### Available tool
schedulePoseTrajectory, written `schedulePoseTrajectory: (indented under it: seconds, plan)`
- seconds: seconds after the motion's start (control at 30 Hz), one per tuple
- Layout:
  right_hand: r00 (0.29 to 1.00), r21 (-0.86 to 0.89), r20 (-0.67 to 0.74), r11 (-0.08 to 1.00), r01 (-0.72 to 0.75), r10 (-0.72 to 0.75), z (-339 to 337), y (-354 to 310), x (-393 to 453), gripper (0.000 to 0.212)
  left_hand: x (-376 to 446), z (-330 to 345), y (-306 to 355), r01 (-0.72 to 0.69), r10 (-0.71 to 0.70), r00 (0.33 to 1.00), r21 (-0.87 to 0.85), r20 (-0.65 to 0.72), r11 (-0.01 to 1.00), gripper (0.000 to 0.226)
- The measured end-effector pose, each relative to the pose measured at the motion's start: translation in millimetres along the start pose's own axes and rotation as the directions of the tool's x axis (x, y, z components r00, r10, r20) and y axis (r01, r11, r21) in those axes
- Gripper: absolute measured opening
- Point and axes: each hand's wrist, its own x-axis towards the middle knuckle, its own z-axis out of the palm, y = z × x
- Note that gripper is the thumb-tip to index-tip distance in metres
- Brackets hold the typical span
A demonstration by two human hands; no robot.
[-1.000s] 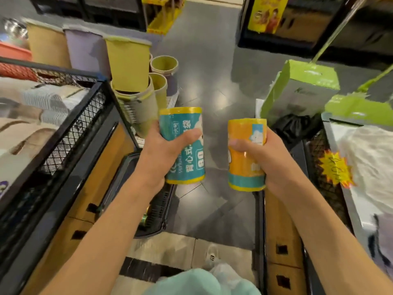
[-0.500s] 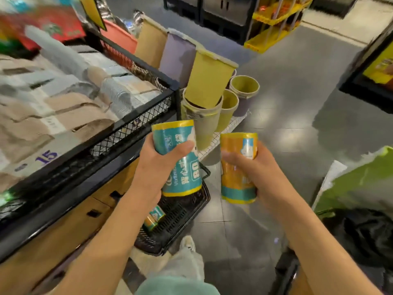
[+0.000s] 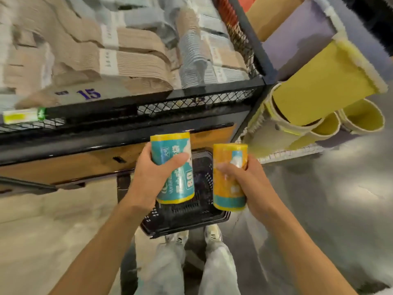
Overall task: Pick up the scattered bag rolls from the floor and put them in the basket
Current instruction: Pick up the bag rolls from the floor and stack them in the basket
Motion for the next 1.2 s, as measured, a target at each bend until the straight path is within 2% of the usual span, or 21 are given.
schedulePoseTrajectory:
  seconds: [0.17,0.23,0.33,0.4,0.53,0.6,0.73,0.87,0.9,1.0,1.1,1.2]
  plan:
    - [0.986,-0.088,0.138,0.992,-0.086,0.097,-7,53,91,0.044,53,21,-79,0.1,-0.099,0.982,-0.004,-0.162,0.995,0.051]
    - [0.979,-0.119,0.161,0.987,-0.109,0.128,-8,85,128,0.039,79,28,-120,0.14,-0.138,0.972,-0.003,-0.188,0.99,0.046]
    - [0.955,-0.157,0.182,0.966,-0.205,0.233,-3,148,180,0.042,122,35,-187,0.22,-0.218,0.949,-0.018,-0.23,0.975,0.05]
    - [0.945,-0.172,0.164,0.952,-0.254,0.282,2,199,212,0.04,153,35,-238,0.26,-0.263,0.94,-0.043,-0.217,0.965,0.047]
    - [0.939,-0.162,0.089,0.935,-0.315,0.331,10,302,273,0.032,219,32,-347,0.311,-0.312,0.919,-0.043,-0.24,0.949,0.074]
    - [0.938,-0.173,0.05,0.928,-0.331,0.343,17,346,305,0.031,250,30,-394,0.318,-0.311,0.912,-0.016,-0.269,0.948,0.074]
    - [0.941,-0.215,-0.015,0.918,-0.333,0.337,30,420,361,0.035,309,26,-473,0.352,-0.313,0.9,0.08,-0.302,0.933,0.062]
    - [0.939,-0.247,-0.048,0.907,-0.343,0.342,39,478,410,0.048,357,29,-528,0.39,-0.305,0.882,0.191,-0.36,0.901,0.078]
    - [0.939,-0.263,-0.065,0.902,-0.342,0.337,41,490,420,0.05,365,30,-536,0.401,-0.302,0.879,0.23,-0.368,0.887,0.075]
    - [0.944,-0.265,-0.118,0.906,-0.329,0.308,47,523,446,0.066,387,31,-557,0.435,-0.288,0.879,0.389,-0.381,0.812,0.06]
    - [0.954,-0.328,-0.155,0.898,-0.295,0.256,51,552,466,0.08,402,31,-580,0.41,-0.218,0.896,0.534,-0.386,0.74,0.077]
    - [0.962,-0.38,-0.172,0.887,-0.262,0.211,49,582,484,0.085,407,35,-591,0.379,-0.152,0.915,0.67,-0.373,0.639,0.081]
